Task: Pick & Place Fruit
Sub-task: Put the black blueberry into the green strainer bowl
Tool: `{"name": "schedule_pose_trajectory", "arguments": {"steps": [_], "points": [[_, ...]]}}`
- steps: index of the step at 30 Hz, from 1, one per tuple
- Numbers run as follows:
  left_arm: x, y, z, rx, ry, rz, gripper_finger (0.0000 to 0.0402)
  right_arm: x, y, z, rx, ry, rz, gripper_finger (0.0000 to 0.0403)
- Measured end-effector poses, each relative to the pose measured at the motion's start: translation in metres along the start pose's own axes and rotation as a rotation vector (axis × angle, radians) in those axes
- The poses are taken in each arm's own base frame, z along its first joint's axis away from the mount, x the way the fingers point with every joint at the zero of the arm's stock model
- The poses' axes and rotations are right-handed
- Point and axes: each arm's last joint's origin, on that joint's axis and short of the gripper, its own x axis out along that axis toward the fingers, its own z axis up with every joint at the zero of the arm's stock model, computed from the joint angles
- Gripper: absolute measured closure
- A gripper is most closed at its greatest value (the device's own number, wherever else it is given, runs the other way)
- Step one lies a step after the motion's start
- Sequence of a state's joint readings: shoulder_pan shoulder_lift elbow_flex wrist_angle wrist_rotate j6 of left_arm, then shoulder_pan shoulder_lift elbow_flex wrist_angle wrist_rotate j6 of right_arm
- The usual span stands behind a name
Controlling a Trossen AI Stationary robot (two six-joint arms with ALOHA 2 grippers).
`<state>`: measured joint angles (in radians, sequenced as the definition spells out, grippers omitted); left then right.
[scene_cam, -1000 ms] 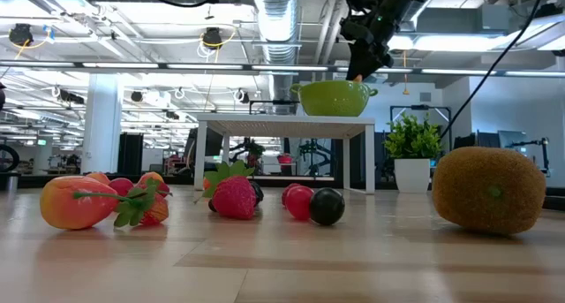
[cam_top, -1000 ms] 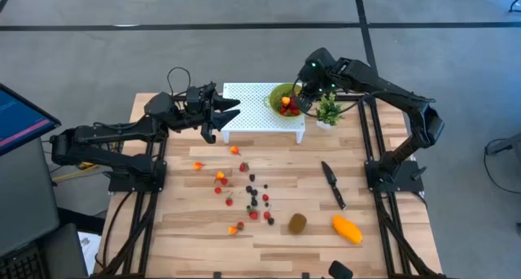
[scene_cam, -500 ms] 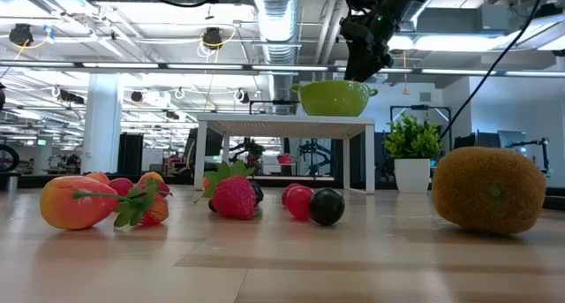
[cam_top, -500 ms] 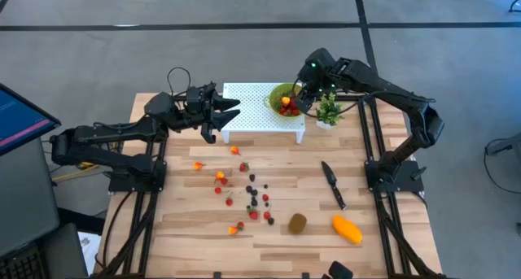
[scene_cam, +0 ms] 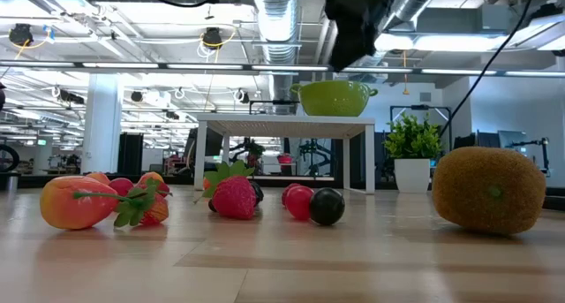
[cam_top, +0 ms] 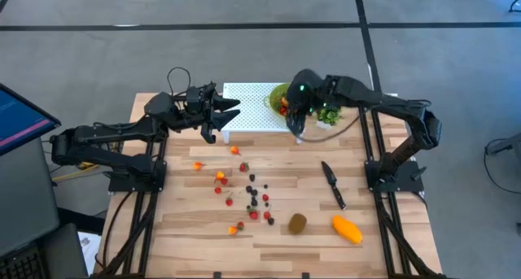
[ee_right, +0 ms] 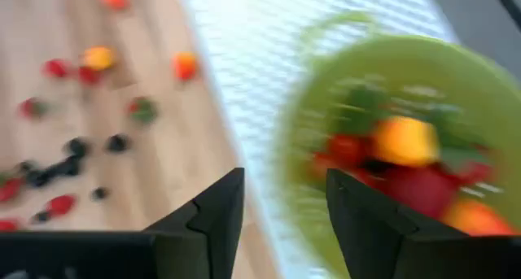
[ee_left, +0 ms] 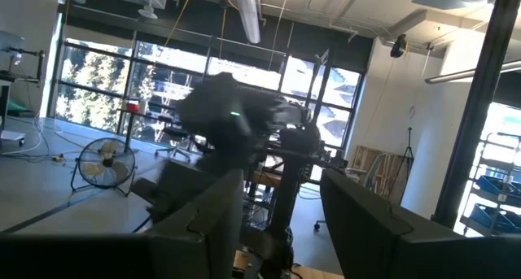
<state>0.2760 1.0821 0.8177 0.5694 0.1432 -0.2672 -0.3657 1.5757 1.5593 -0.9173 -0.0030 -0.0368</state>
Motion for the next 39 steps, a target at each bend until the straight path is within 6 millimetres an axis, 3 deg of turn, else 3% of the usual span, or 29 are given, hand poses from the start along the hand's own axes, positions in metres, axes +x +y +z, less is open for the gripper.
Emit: {"name": "schedule_pose_trajectory", "arguments": {"steps": [11, 19, 24, 27, 34, 39], "points": [[0.000, 0.000, 0.000, 0.000, 0.000, 0.000, 0.0243, -0.009, 0.102, -0.009, -0.230, -0.007, 0.190, 0.0266], [0.000, 0.000, 0.000, 0.000, 0.000, 0.000, 0.0243, 0.004, 0.160, -0.016, -0.285, -0.100, 0.302, 0.0268], [0.000, 0.000, 0.000, 0.000, 0.000, 0.000, 0.0243, 0.033, 0.182, -0.024, -0.295, -0.019, 0.311, 0.0266], [0.000, 0.000, 0.000, 0.000, 0.000, 0.000, 0.0243, 0.061, 0.191, -0.033, -0.315, 0.068, 0.295, 0.0268], [0.000, 0.000, 0.000, 0.000, 0.000, 0.000, 0.0243, 0.115, 0.201, -0.051, -0.337, 0.224, 0.254, 0.0268], [0.000, 0.000, 0.000, 0.000, 0.000, 0.000, 0.0243, 0.142, 0.204, -0.063, -0.352, 0.301, 0.234, 0.0263]]}}
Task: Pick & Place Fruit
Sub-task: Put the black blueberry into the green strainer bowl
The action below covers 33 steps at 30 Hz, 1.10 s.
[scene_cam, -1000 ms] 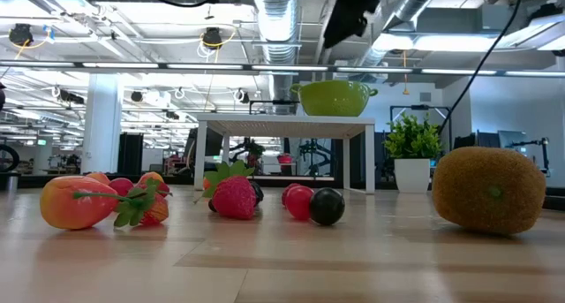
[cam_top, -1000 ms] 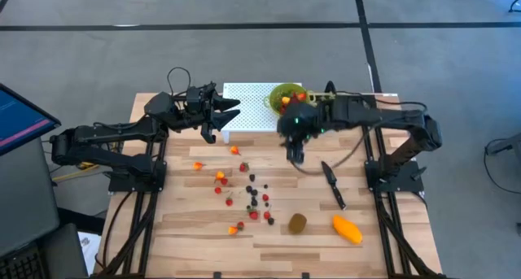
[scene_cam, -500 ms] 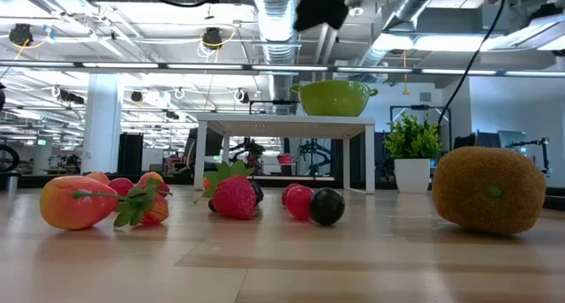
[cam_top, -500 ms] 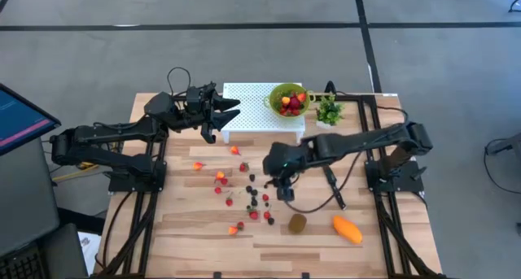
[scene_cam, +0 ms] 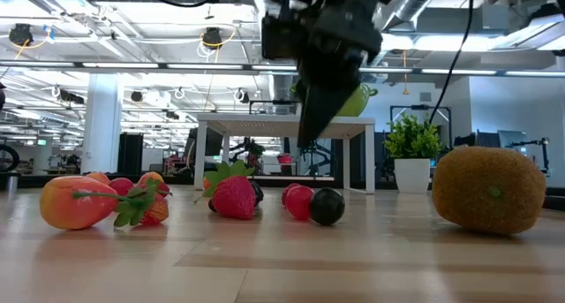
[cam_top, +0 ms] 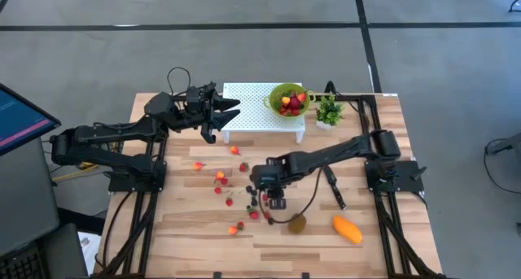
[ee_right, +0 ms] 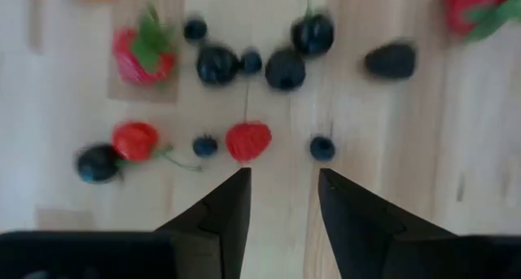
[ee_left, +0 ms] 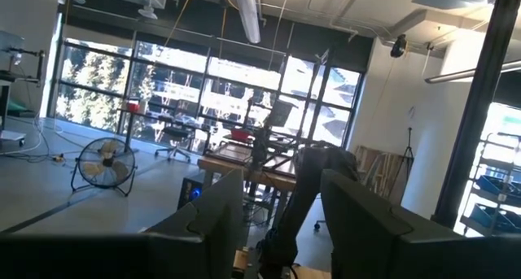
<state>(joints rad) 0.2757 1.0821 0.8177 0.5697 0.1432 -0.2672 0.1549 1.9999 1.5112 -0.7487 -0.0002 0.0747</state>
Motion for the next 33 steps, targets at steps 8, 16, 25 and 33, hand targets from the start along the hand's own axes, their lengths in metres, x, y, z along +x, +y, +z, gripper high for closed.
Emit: {"name": "schedule_pose_trajectory", "arguments": {"steps": [8, 16, 25, 33], "points": [[0.000, 0.000, 0.000, 0.000, 0.000, 0.000, 0.0243, 0.026, -0.013, 0.000, 0.008, 0.032, -0.013, 0.0259], [0.000, 0.000, 0.000, 0.000, 0.000, 0.000, 0.0243, 0.048, -0.028, -0.001, 0.036, 0.059, 0.013, 0.0266], [0.000, 0.000, 0.000, 0.000, 0.000, 0.000, 0.0243, 0.052, -0.030, 0.001, 0.020, 0.036, 0.031, 0.0279], [0.000, 0.000, 0.000, 0.000, 0.000, 0.000, 0.0243, 0.052, -0.030, 0.001, 0.015, 0.034, 0.031, 0.0306]]}}
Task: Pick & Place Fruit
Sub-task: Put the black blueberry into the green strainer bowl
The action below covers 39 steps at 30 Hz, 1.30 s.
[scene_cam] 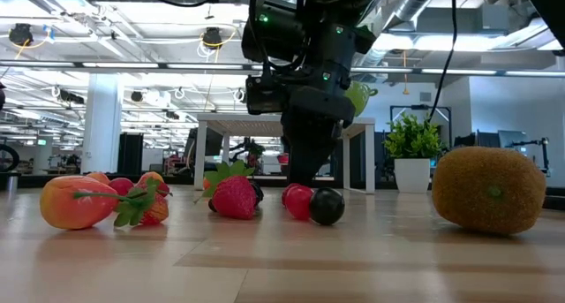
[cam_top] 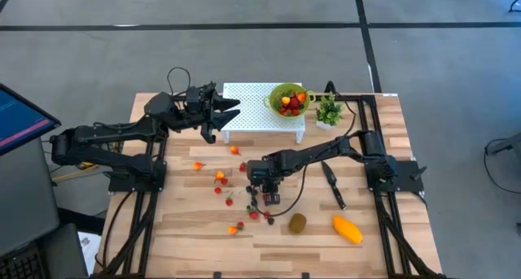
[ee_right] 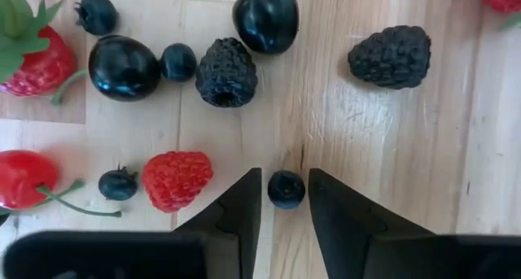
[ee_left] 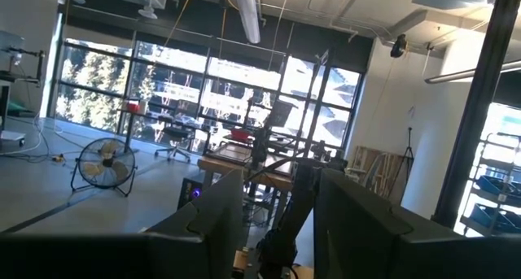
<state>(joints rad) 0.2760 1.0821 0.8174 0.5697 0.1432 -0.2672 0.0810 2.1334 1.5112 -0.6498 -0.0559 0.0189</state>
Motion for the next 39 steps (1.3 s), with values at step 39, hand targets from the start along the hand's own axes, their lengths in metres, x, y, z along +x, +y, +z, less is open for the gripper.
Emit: {"name": "schedule_pose_trajectory", "arguments": {"steps": [39], "points": [[0.0000, 0.0000, 0.0000, 0.000, 0.000, 0.000, 0.0243, 0.0018, -0.0005, -0.0050, -0.012, 0.050, -0.001, 0.0287]]}}
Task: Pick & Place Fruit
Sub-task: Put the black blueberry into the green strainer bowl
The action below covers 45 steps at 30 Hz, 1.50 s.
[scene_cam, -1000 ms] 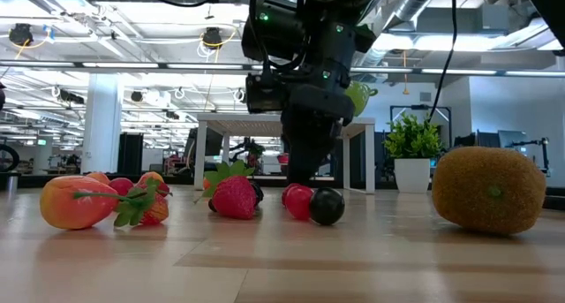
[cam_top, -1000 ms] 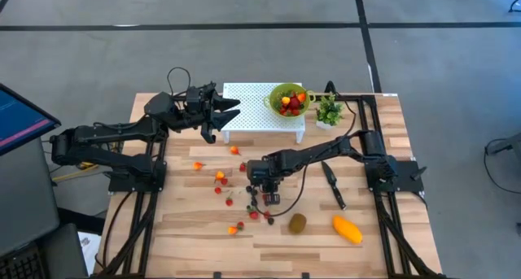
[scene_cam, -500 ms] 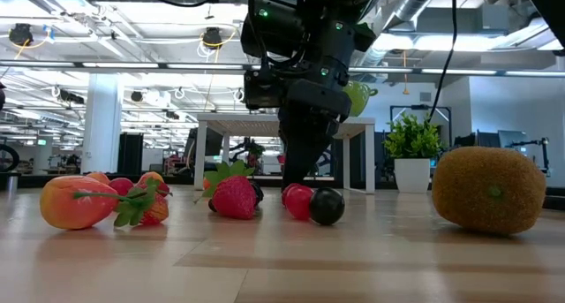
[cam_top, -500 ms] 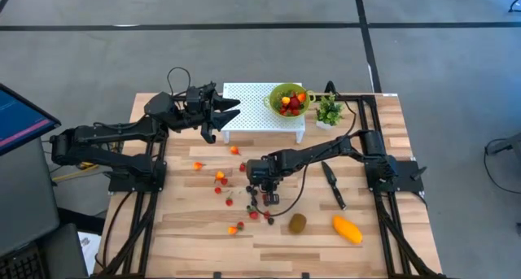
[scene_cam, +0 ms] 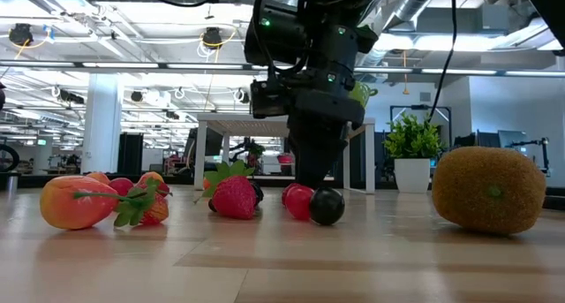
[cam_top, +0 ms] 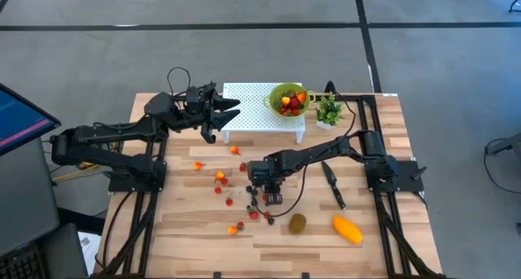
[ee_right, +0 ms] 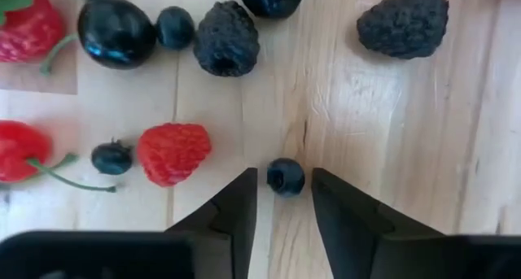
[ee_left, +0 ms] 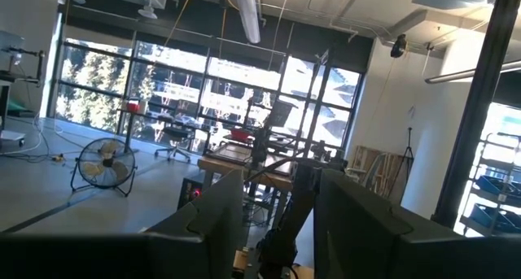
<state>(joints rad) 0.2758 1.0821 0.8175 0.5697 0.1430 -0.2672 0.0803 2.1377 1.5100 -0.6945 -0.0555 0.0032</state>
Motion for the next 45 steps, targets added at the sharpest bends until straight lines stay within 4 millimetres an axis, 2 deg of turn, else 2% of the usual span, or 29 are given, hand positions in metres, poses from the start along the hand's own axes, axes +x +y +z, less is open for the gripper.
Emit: {"name": "schedule_pose_trajectory", "arguments": {"steps": [41, 45], "points": [[0.0000, 0.0000, 0.0000, 0.000, 0.000, 0.000, 0.0243, 0.0036, -0.0021, 0.0023, 0.025, -0.018, -0.004, 0.0295], [-0.0001, -0.0001, 0.0000, 0.000, 0.000, 0.000, 0.0243, 0.0036, -0.0024, 0.0022, 0.027, -0.018, -0.004, 0.0306]]}}
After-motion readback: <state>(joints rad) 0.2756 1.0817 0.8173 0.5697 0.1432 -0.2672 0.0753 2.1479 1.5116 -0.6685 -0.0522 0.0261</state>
